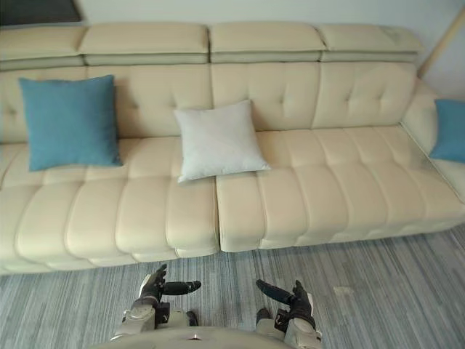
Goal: Pick up cushions and gather them together orderly.
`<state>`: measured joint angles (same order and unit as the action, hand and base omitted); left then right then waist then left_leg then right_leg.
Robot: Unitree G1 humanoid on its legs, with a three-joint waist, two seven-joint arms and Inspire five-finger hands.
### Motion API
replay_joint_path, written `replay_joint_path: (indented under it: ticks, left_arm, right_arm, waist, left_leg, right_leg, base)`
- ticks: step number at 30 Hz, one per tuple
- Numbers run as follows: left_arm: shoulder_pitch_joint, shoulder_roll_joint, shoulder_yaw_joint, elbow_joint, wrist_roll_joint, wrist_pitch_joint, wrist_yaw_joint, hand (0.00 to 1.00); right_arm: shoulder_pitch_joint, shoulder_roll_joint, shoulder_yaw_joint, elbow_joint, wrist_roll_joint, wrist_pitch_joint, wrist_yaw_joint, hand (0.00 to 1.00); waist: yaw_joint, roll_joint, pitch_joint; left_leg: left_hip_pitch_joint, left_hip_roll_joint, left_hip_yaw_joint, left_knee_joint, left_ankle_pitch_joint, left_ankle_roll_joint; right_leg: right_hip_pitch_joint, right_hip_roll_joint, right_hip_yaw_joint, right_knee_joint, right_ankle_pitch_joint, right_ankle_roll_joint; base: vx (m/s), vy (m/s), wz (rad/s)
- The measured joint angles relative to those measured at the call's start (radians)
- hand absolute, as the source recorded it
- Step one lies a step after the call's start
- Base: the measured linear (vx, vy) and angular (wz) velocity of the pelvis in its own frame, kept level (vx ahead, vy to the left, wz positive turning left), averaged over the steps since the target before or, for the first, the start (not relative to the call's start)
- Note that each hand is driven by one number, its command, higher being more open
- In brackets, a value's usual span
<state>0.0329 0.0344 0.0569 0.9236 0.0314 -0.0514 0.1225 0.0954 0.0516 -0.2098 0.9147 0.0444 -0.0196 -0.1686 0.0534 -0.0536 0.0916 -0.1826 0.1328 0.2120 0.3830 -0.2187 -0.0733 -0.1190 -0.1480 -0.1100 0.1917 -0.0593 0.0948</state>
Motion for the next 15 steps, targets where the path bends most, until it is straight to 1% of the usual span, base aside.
replay_joint_path:
  ticks: [2, 3, 5, 6, 7, 8, 9, 10, 11, 12, 13, 14, 15]
  left_arm:
    - [0.0, 0.002, 0.0, 0.01, 0.001, 0.003, 0.0, 1.0]
    - [0.0, 0.004, 0.0, 0.019, 0.001, 0.006, 0.0, 1.0]
    - [-0.001, 0.008, 0.007, 0.046, 0.006, 0.011, 0.001, 1.0]
    - [-0.001, 0.01, 0.007, 0.051, 0.011, 0.012, 0.001, 1.0]
    - [-0.001, 0.014, 0.007, 0.057, 0.015, 0.012, 0.001, 1.0]
    - [-0.003, 0.015, 0.007, 0.063, 0.018, 0.012, 0.001, 1.0]
    - [-0.01, 0.014, 0.006, 0.072, 0.019, 0.012, 0.001, 1.0]
    - [-0.019, 0.015, 0.006, 0.08, 0.019, 0.012, 0.0, 1.0]
    - [-0.024, 0.014, 0.006, 0.083, 0.019, 0.012, 0.0, 1.0]
    - [-0.028, 0.01, 0.005, 0.083, 0.019, 0.012, -0.001, 1.0]
    - [-0.029, 0.009, 0.0, 0.083, 0.019, 0.013, -0.001, 1.0]
    - [-0.029, 0.008, -0.015, 0.082, 0.018, 0.013, -0.002, 1.0]
    - [-0.03, 0.008, -0.016, 0.081, 0.018, 0.011, -0.002, 1.0]
  right_arm:
    - [-0.003, 0.0, -0.024, 0.0, 0.007, 0.0, 0.001, 1.0]
    - [-0.004, 0.0, -0.039, 0.0, 0.012, 0.0, 0.004, 1.0]
    - [-0.01, -0.003, -0.054, 0.001, 0.03, 0.0, 0.004, 1.0]
    - [-0.013, -0.004, -0.054, 0.004, 0.037, 0.0, 0.004, 1.0]
    - [-0.017, -0.005, -0.054, 0.012, 0.04, 0.0, 0.004, 1.0]
    - [-0.024, -0.005, -0.054, 0.017, 0.04, 0.0, 0.004, 1.0]
    - [-0.044, -0.01, -0.053, 0.034, 0.047, -0.002, 0.004, 1.0]
    - [-0.063, -0.018, -0.051, 0.049, 0.055, -0.004, 0.004, 1.0]
    - [-0.08, -0.025, -0.051, 0.062, 0.058, -0.005, 0.004, 1.0]
    - [-0.093, -0.032, -0.051, 0.065, 0.059, -0.005, 0.003, 1.0]
    - [-0.101, -0.04, -0.051, 0.071, 0.061, -0.005, 0.002, 1.0]
    - [-0.104, -0.062, -0.051, 0.085, 0.061, -0.004, -0.004, 1.0]
    - [-0.101, -0.066, -0.051, 0.086, 0.061, -0.005, -0.008, 1.0]
  waist:
    - [-0.002, 0.002, -0.004]
    - [-0.002, 0.011, -0.002]
    - [-0.003, 0.026, -0.007]
    - [-0.003, 0.027, -0.006]
    - [-0.003, 0.028, -0.006]
    - [-0.005, 0.028, -0.006]
    - [-0.005, 0.034, -0.003]
    - [-0.005, 0.042, 0.002]
    - [-0.007, 0.05, 0.007]
    - [-0.011, 0.064, 0.016]
    - [-0.014, 0.063, 0.02]
    - [-0.019, 0.076, 0.032]
    - [-0.023, 0.081, 0.036]
  left_leg:
    - [0.017, -0.001, 0.026, -0.01, -0.001, 0.002]
    - [0.027, 0.001, 0.043, -0.009, -0.002, 0.004]
    - [0.05, 0.02, 0.09, -0.004, -0.007, 0.016]
    - [0.059, 0.022, 0.094, -0.004, -0.007, 0.017]
    - [0.067, 0.026, 0.096, -0.003, -0.007, 0.017]
    - [0.071, 0.029, 0.101, -0.003, -0.007, 0.017]
    - [0.081, 0.046, 0.129, -0.008, -0.007, 0.017]
    - [0.09, 0.059, 0.155, -0.02, -0.006, 0.017]
    - [0.101, 0.071, 0.18, -0.031, -0.006, 0.018]
    - [0.117, 0.09, 0.232, -0.042, -0.005, 0.019]
    - [0.141, 0.089, 0.281, -0.051, -0.005, 0.018]
    - [0.186, 0.089, 0.326, -0.052, -0.005, 0.018]
    - [0.198, 0.086, 0.327, -0.053, -0.005, 0.018]
  right_leg:
    - [0.0, 0.006, 0.039, -0.013, 0.013, 0.002]
    - [-0.001, 0.014, 0.061, -0.018, 0.016, 0.002]
    - [-0.004, 0.041, 0.119, -0.043, 0.037, 0.006]
    - [-0.005, 0.049, 0.14, -0.053, 0.042, 0.004]
    - [-0.01, 0.063, 0.173, -0.065, 0.056, -0.003]
    - [-0.013, 0.07, 0.185, -0.072, 0.063, -0.009]
    - [-0.035, 0.092, 0.193, -0.078, 0.098, -0.028]
    - [-0.057, 0.108, 0.156, -0.079, 0.131, -0.05]
    - [-0.072, 0.118, 0.092, -0.084, 0.156, -0.079]
    - [-0.082, 0.114, -0.056, -0.088, 0.155, -0.123]
    - [-0.088, 0.084, -0.245, -0.046, 0.09, -0.186]
    - [-0.076, 0.043, -0.404, 0.013, 0.044, -0.191]
    - [-0.073, 0.044, -0.435, 0.026, 0.038, -0.193]
  base:
    - [0.05, 0.041, -0.34]
    - [0.09, 0.047, -0.63]
    - [0.14, 0.032, -0.87]
    - [0.17, 0.007, -1.01]
    - [0.14, -0.003, -0.83]
    - [0.15, -0.019, -1.19]
    - [0.13, -0.046, -1.27]
    - [0.12, -0.075, -1.46]
    - [0.08, -0.085, -1.37]
    - [0.06, -0.117, -1.3]
    - [0.1, -0.129, -1.43]
    - [0.1, -0.123, -1.05]
    - [0.12, -0.101, -0.94]
